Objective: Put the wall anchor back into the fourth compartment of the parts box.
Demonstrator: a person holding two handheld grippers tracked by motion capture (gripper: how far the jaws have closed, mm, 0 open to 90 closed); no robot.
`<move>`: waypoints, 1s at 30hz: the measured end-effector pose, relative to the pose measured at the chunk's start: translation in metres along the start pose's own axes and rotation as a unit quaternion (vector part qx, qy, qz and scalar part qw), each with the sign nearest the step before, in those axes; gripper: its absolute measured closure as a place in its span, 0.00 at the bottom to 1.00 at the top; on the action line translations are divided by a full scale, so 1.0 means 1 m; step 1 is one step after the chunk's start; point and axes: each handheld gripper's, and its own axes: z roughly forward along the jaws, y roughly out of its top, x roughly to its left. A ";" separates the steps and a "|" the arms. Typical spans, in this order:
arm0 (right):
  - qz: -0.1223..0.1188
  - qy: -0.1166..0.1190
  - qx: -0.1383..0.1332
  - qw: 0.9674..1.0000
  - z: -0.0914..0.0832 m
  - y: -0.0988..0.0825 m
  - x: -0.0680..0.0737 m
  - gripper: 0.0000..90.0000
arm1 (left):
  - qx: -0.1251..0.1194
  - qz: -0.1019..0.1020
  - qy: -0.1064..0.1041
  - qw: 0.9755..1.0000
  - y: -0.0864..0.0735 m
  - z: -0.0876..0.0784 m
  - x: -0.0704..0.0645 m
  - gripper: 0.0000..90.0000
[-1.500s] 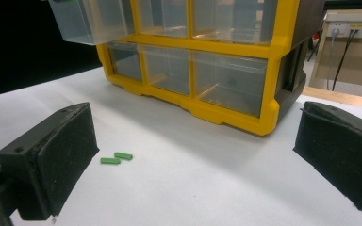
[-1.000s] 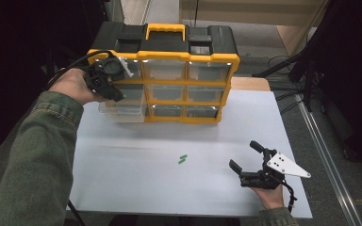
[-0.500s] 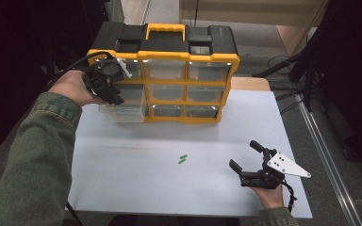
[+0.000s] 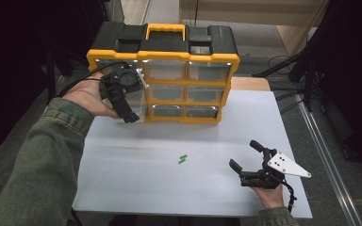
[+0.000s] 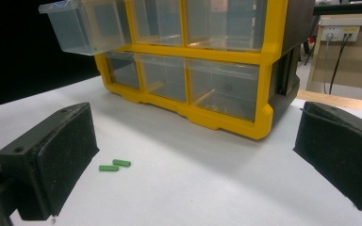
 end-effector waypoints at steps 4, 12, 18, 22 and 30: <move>-0.006 0.002 -0.001 1.000 0.001 0.000 0.000 0.00 | -0.010 0.003 0.001 1.000 0.010 0.005 -0.012 0.08; -0.001 0.002 -0.004 1.000 0.001 0.001 0.001 0.00 | -0.005 0.017 -0.004 1.000 0.036 0.024 -0.035 0.02; -0.004 0.007 -0.003 1.000 0.003 0.002 0.003 0.00 | -0.004 0.034 -0.004 0.999 0.055 0.040 -0.055 0.02; -0.010 0.010 -0.002 1.000 0.006 0.002 0.004 0.00 | 0.002 0.045 0.001 0.999 0.066 0.052 -0.067 0.02; -0.015 0.010 -0.002 1.000 0.009 0.003 0.005 0.00 | 0.015 0.072 -0.007 0.997 0.084 0.083 -0.085 0.03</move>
